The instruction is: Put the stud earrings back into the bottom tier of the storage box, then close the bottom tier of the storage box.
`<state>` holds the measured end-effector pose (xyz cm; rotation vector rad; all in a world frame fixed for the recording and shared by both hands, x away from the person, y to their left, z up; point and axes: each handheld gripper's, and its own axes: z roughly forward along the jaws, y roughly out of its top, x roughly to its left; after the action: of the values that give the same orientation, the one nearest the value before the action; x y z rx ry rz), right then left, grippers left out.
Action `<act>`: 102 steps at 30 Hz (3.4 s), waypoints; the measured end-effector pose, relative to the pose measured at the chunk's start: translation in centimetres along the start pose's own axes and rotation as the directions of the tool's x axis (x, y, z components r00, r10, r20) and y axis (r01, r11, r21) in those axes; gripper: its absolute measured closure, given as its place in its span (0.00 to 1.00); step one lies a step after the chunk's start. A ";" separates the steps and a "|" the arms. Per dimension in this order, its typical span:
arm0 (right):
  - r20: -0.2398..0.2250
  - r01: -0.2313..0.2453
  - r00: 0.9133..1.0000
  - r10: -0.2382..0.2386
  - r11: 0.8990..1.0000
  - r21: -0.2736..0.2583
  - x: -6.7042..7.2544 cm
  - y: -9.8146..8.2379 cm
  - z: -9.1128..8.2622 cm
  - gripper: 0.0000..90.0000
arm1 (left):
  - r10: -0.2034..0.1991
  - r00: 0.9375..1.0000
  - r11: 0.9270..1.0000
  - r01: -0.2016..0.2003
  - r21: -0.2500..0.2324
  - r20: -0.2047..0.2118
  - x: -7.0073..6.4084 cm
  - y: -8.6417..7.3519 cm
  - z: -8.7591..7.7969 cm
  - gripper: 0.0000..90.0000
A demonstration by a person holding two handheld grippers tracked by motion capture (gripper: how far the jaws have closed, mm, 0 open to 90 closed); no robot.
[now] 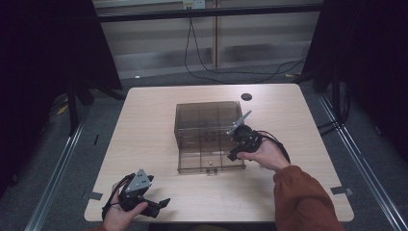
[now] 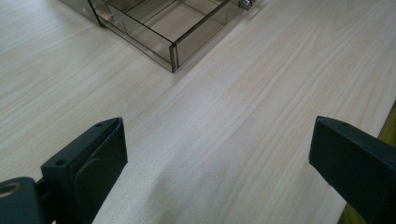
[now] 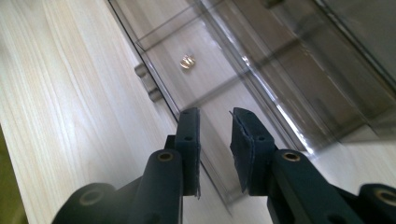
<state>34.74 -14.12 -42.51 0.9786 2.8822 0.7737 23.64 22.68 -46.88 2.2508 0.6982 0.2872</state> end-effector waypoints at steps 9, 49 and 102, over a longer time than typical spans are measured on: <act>0.039 -0.048 0.998 0.048 0.999 -0.004 -1.1 -2.7 -1.5 0.82 | 0.010 1.000 1.000 -0.010 0.001 -0.003 0.1 0.0 0.1 0.05; 0.107 -0.238 0.967 0.233 0.970 0.039 -5.2 -8.5 -0.8 0.84 | 0.017 1.000 1.000 -0.017 0.016 0.001 0.1 0.1 0.2 0.05; 0.076 -0.175 0.983 0.169 0.982 0.079 -4.0 -7.6 -0.3 1.00 | 0.019 1.000 0.999 -0.020 0.028 0.004 -0.1 0.2 0.4 0.05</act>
<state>33.55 -21.74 -46.33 1.2512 2.8209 0.6149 23.81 22.29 -47.06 2.2853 0.6828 0.2846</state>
